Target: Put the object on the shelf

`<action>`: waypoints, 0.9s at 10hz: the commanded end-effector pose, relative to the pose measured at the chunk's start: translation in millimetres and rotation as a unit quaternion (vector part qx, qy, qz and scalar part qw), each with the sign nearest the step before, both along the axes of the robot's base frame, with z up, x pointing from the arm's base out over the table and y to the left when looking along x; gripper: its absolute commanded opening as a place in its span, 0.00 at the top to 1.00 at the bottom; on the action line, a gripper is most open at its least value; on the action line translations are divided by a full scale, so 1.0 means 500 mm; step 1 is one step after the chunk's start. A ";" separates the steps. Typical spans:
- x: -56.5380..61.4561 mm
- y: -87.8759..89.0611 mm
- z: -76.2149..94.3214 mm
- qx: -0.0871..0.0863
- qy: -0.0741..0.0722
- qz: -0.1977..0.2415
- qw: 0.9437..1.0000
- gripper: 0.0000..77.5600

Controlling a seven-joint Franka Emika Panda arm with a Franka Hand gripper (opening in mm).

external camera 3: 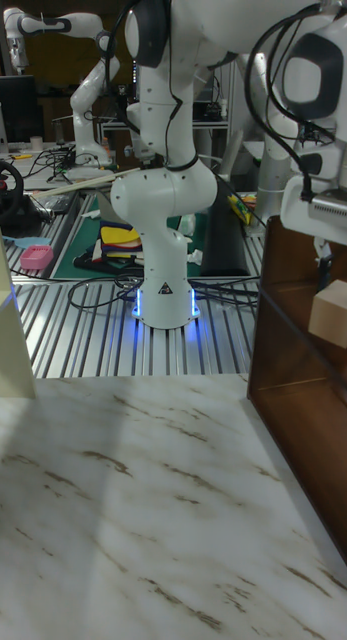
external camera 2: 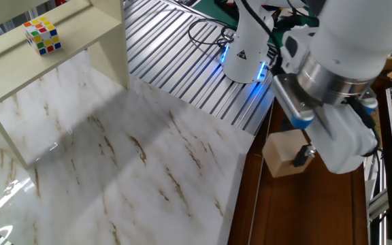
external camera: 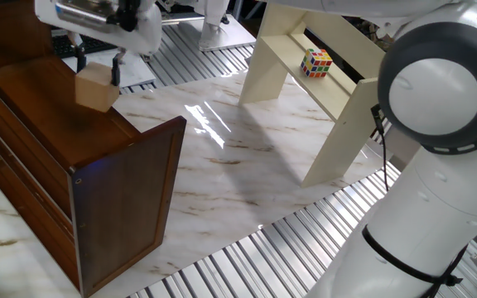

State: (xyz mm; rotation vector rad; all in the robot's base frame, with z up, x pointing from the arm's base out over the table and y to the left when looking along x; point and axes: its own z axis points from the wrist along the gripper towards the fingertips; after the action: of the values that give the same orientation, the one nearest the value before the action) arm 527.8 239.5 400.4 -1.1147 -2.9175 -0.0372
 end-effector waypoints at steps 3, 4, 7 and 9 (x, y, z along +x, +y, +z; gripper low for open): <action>-0.022 0.047 -0.018 0.015 -0.013 -0.131 0.991 0.98; -0.023 0.051 -0.027 0.015 -0.015 -0.155 0.988 0.98; -0.021 0.051 -0.031 0.009 -0.015 -0.177 0.984 0.98; -0.021 0.052 -0.032 0.002 -0.017 -0.189 0.982 0.98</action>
State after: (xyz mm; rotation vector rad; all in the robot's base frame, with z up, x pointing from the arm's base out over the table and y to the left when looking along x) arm 516.9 265.0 383.0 -1.6344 -2.6933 -0.0753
